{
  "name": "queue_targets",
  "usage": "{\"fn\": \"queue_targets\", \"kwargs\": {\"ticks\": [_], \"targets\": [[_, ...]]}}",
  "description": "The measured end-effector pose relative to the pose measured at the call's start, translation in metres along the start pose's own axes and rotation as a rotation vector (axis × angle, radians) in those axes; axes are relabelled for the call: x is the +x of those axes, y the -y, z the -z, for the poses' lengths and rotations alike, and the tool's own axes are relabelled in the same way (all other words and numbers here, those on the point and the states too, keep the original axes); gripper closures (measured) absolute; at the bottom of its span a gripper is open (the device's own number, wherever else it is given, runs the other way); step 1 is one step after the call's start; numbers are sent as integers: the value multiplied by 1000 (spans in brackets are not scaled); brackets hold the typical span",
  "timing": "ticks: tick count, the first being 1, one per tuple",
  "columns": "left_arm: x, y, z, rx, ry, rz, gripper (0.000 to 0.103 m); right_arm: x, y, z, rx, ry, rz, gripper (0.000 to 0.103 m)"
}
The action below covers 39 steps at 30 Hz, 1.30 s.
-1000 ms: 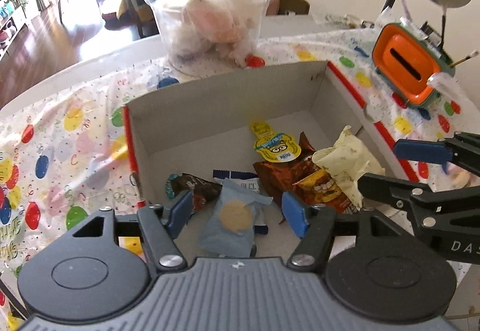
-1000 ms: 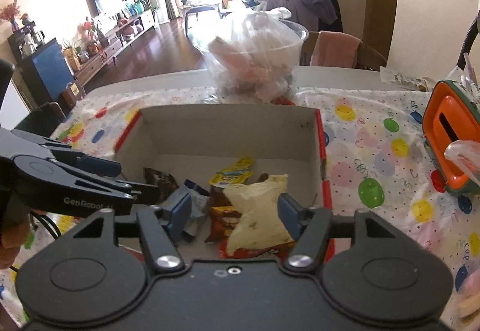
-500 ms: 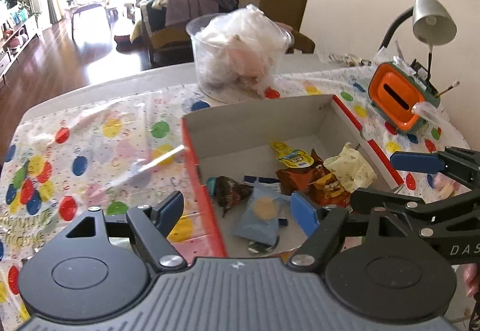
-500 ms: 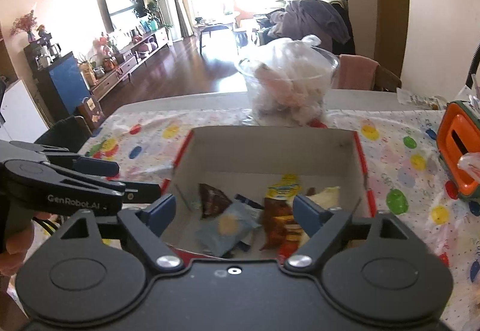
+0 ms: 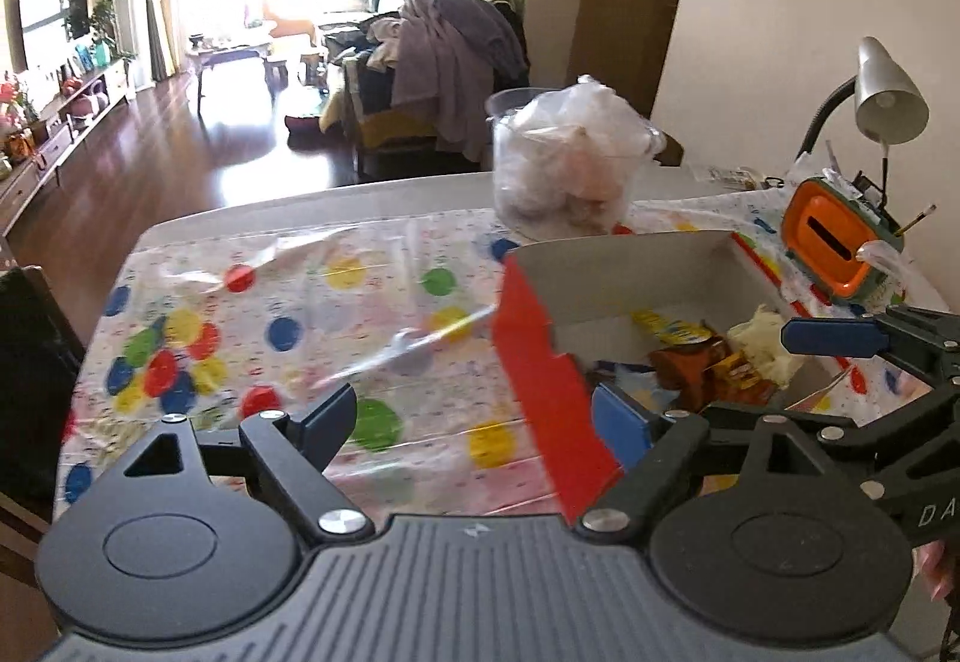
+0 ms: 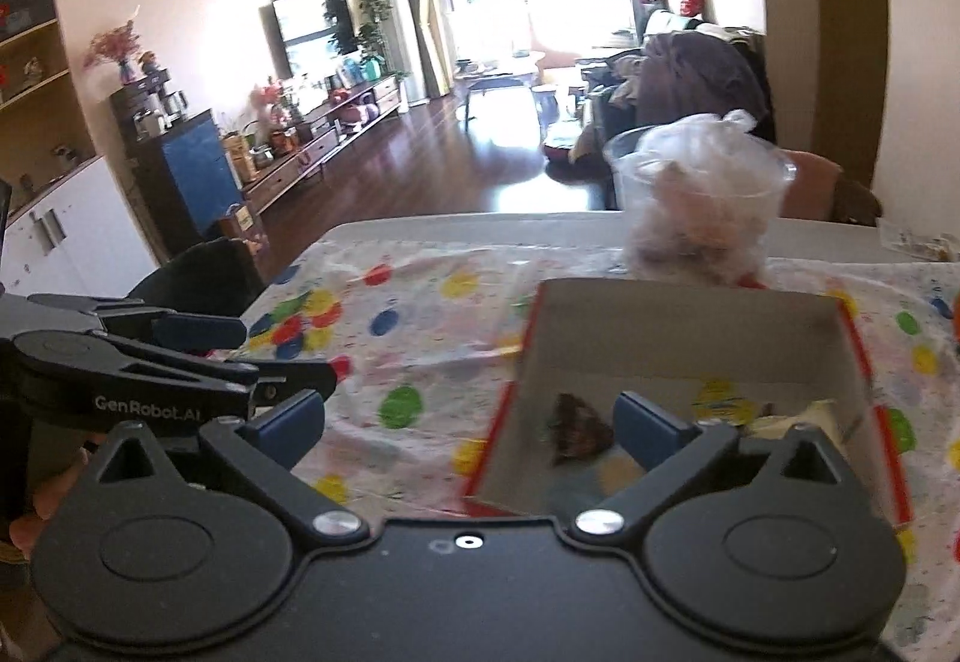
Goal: Organize snacks
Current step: 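Withdraw the left tool to the black packet while the right tool reaches the silver bar, then grasp the black snack packet with the left gripper while the right gripper grasps the silver bar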
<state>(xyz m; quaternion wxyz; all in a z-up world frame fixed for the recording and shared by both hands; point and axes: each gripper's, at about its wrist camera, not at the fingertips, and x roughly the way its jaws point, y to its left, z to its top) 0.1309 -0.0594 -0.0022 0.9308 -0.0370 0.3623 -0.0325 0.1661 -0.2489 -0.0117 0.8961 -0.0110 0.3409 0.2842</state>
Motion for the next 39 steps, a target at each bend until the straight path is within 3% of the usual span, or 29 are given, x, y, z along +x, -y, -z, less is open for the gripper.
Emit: {"fn": "queue_targets", "kwargs": {"ticks": [17, 28, 39], "targets": [[-27, -126, 63, -67, -99, -129, 17, 57, -102, 25, -76, -124, -89, 0], [0, -170, 104, -72, -185, -200, 17, 104, -135, 23, -134, -196, -146, 2], [37, -180, 118, -57, -224, -187, 17, 181, -161, 21, -166, -320, -231, 3]]}}
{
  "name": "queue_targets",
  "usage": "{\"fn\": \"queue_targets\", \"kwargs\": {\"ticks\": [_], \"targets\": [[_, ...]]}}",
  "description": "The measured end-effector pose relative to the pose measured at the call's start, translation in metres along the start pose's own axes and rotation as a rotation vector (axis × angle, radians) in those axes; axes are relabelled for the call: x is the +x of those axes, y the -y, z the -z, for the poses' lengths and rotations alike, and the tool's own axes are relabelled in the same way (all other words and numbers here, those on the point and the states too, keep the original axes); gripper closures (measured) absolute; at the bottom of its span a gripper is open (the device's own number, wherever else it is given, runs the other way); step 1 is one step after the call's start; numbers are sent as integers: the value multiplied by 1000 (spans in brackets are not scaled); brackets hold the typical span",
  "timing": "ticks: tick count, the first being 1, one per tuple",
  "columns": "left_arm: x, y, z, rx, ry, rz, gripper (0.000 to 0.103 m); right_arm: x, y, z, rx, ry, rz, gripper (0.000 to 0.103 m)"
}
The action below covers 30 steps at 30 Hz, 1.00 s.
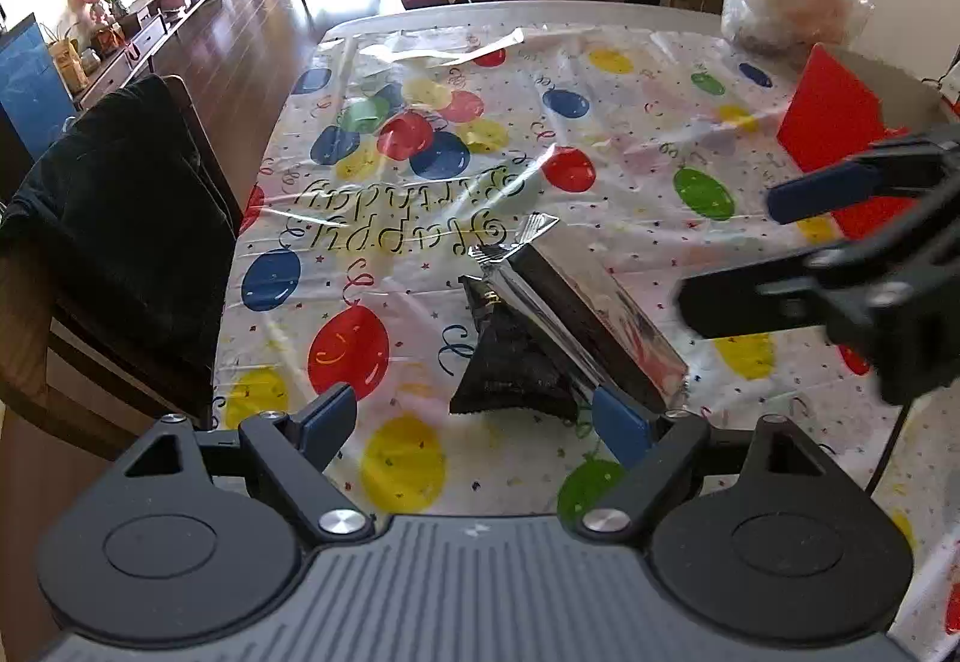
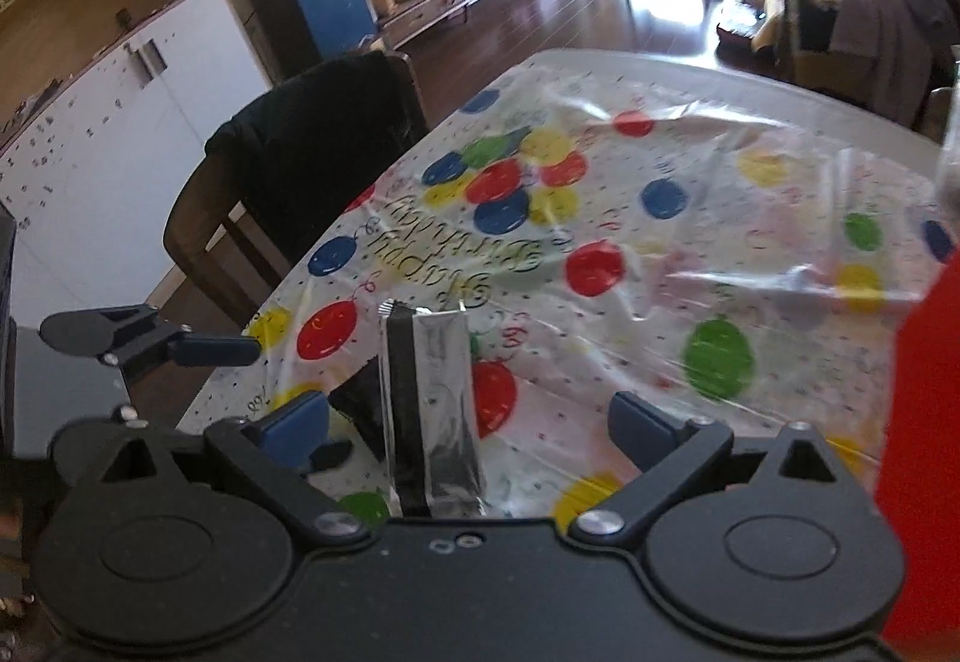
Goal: Organize snacks
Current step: 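Grasp the black snack packet with the left gripper while the right gripper grasps the silver bar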
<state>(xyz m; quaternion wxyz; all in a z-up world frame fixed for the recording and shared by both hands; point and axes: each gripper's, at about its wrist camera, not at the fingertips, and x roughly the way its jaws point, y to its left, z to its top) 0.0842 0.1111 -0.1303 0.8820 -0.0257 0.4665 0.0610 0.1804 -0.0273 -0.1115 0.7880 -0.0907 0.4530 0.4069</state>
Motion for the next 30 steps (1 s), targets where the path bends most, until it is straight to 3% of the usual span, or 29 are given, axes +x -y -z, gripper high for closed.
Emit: {"fn": "queue_targets", "kwargs": {"ticks": [11, 15, 19, 28, 30], "targets": [[19, 5, -5, 50, -23, 2, 17, 59, -7, -21, -68, -126, -75, 29], [22, 7, -8, 62, -28, 10, 17, 67, -16, -24, -117, -148, -92, 42], [24, 14, -12, 101, -27, 30, 17, 70, -10, -25, -88, -154, -84, 56], [37, 28, -26, 180, -49, 59, 17, 63, 21, -23, 5, -136, -74, 60], [40, 32, -29, 191, -56, 64, 25, 60, 27, -21, 12, -132, -59, 60]]}}
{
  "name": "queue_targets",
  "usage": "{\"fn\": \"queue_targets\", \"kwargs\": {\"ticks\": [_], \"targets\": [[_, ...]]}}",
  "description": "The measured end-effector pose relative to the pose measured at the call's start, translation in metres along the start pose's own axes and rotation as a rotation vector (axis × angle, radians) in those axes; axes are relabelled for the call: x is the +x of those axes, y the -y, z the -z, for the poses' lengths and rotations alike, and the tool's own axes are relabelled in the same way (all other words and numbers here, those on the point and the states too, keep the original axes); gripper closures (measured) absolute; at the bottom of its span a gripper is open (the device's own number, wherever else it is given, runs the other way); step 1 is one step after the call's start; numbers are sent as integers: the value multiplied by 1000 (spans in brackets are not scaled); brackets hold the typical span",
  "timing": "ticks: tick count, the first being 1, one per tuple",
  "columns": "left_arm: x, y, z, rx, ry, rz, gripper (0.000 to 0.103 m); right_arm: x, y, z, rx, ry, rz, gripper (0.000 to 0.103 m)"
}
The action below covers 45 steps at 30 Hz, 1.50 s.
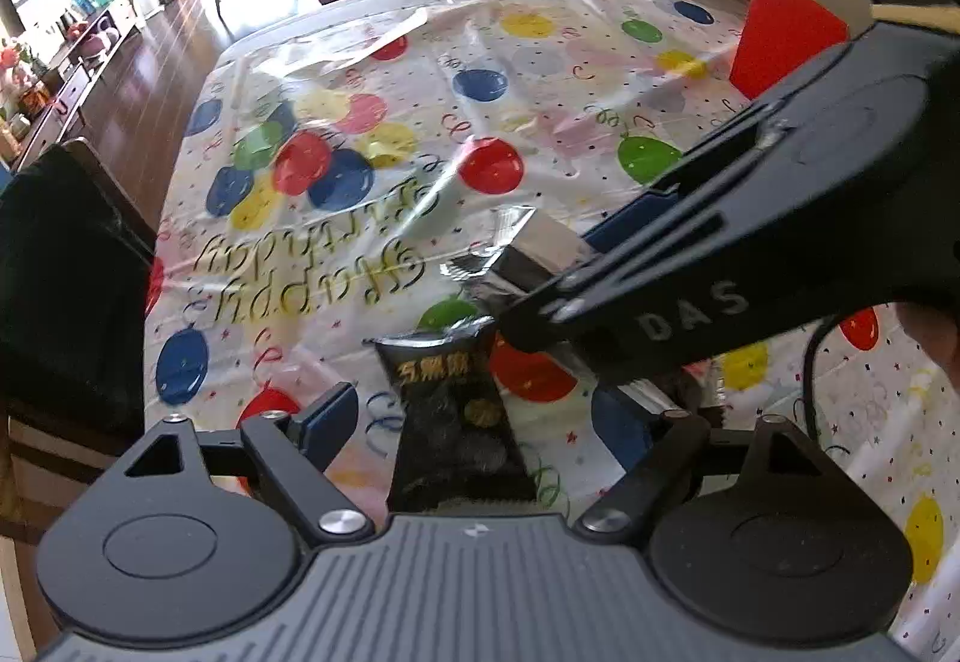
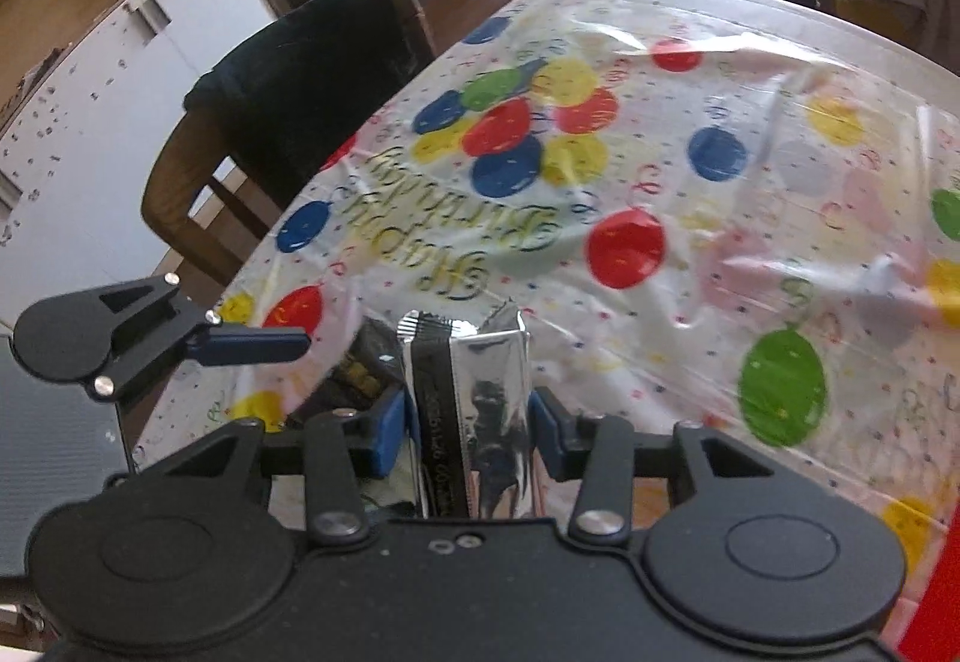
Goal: Organize snacks
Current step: 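Grasp the black snack packet with the left gripper while the right gripper grasps the silver bar, then carry the black packet and silver bar over the box with both tools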
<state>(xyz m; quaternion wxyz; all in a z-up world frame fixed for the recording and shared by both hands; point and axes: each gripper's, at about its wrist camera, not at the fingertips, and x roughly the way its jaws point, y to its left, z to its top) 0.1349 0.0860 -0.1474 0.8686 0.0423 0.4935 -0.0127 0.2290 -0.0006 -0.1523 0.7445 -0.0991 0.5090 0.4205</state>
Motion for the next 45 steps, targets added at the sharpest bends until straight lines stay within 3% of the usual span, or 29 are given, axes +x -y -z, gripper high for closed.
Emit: {"fn": "queue_targets", "kwargs": {"ticks": [3, 9, 18, 31, 45], "targets": [[7, 2, -4, 5, -31, -10, 42, -6, 10, 3, 28, 4, 10, 60], [10, -1, -6, -23, -45, -42, 65, -18, 19, 9, 62, 25, 31, 60], [-3, 4, -2, -54, -17, -44, 71, -44, 12, 20, 79, 74, 94, 61], [-67, 19, 4, -87, 78, 18, 71, -110, -5, 58, 124, 213, 202, 62], [-131, 71, -33, -22, 171, 136, 71, -212, 5, 84, 151, 338, 290, 62]]}}
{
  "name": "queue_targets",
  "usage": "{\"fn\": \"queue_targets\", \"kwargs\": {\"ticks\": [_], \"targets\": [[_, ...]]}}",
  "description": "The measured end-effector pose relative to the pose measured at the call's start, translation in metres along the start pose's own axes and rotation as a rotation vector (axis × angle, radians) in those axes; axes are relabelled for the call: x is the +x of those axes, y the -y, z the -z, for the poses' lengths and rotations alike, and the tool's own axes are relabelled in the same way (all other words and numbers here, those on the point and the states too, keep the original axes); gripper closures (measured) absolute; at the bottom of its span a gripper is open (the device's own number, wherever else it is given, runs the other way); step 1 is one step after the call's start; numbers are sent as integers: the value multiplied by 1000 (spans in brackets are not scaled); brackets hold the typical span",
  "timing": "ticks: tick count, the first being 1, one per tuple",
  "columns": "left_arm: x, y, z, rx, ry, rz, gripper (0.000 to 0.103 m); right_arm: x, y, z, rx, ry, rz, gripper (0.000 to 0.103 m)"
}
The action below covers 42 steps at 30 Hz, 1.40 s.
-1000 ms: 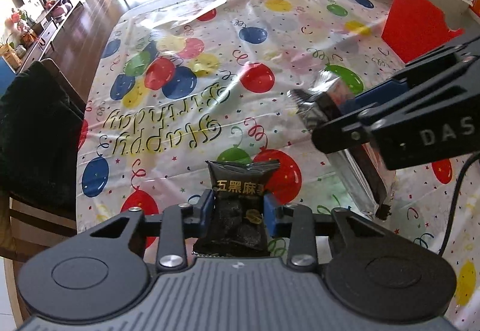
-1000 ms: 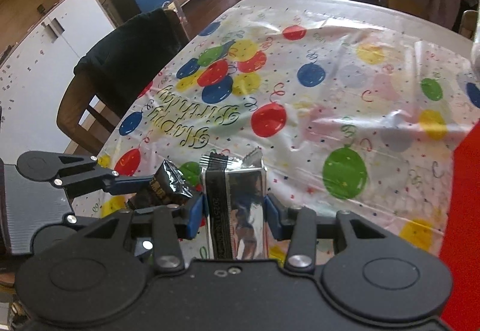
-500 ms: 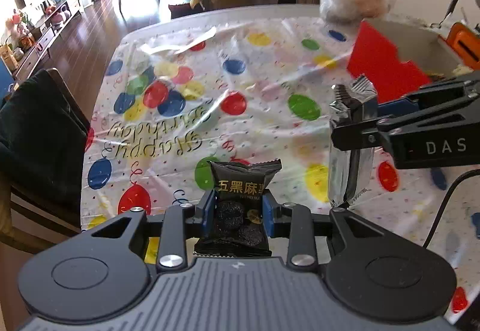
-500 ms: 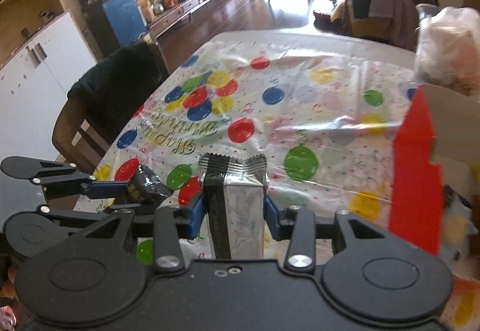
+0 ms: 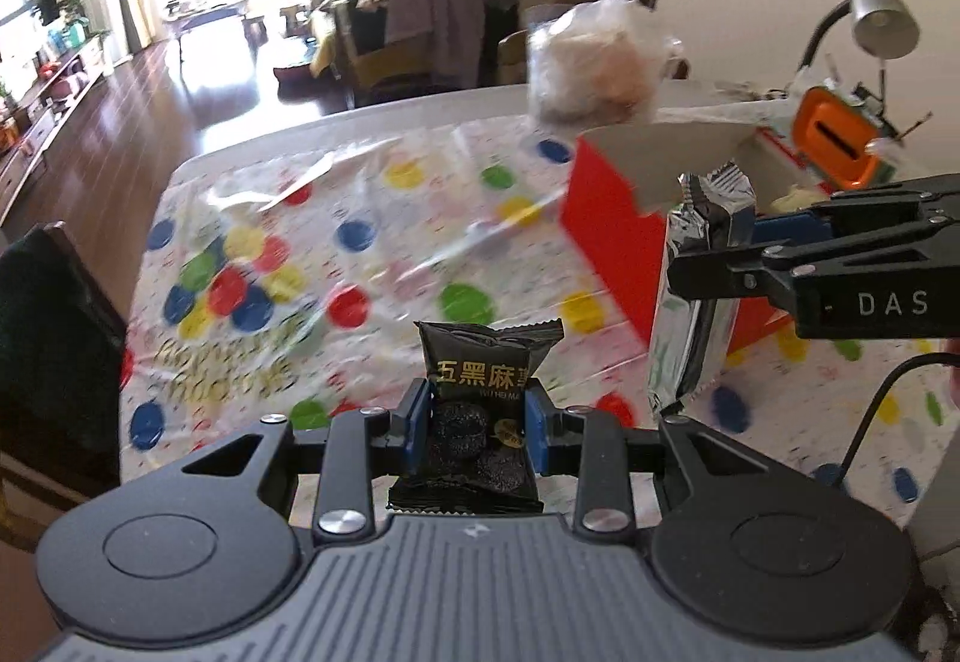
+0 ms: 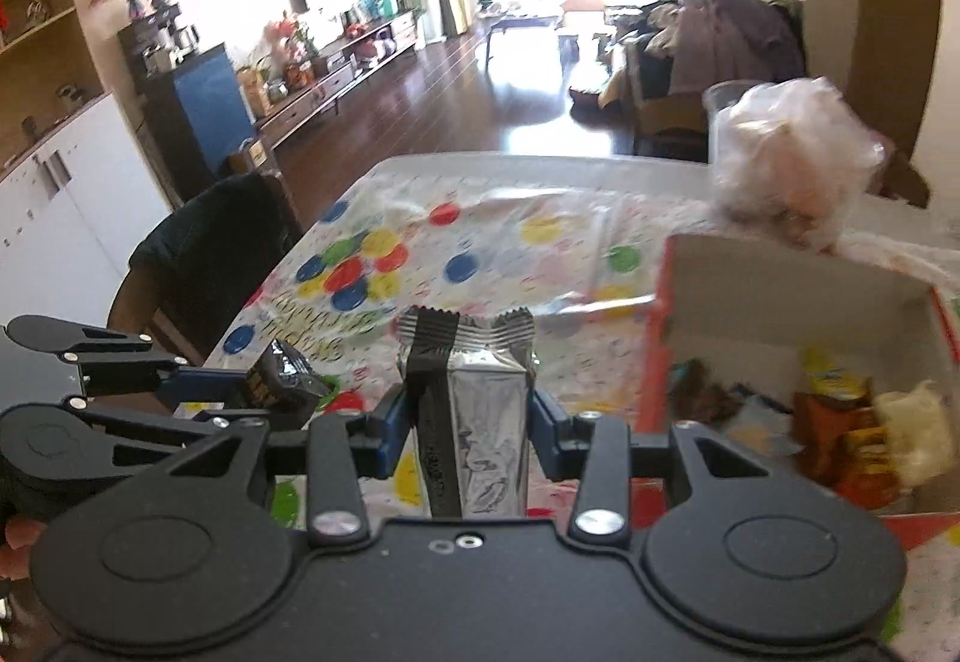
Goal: Organize snacks
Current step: 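Carry the black packet and silver bar over the box with both tools, then lower both snacks into the box and open both grippers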
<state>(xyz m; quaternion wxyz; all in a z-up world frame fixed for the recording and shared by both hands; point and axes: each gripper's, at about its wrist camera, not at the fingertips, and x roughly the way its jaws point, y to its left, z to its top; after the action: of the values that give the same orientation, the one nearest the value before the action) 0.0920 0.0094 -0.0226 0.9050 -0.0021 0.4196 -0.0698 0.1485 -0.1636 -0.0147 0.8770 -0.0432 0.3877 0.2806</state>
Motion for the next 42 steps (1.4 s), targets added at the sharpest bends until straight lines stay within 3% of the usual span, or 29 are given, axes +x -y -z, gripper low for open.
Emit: {"fn": "queue_targets", "kwargs": {"ticks": [11, 21, 27, 33, 42], "targets": [[18, 73, -60, 49, 34, 69, 71, -42, 85, -20, 35, 73, 109, 62], [62, 144, -98, 96, 2, 74, 71, -39, 172, -24, 107, 5, 147, 62], [109, 164, -112, 67, -79, 57, 71, -18, 209, -15, 156, -73, 109, 62], [157, 169, -122, 3, -177, 45, 71, 14, 221, -6, 142, -148, 67, 62], [198, 183, -119, 45, -265, -7, 71, 50, 227, -8, 119, -229, 46, 63]]}}
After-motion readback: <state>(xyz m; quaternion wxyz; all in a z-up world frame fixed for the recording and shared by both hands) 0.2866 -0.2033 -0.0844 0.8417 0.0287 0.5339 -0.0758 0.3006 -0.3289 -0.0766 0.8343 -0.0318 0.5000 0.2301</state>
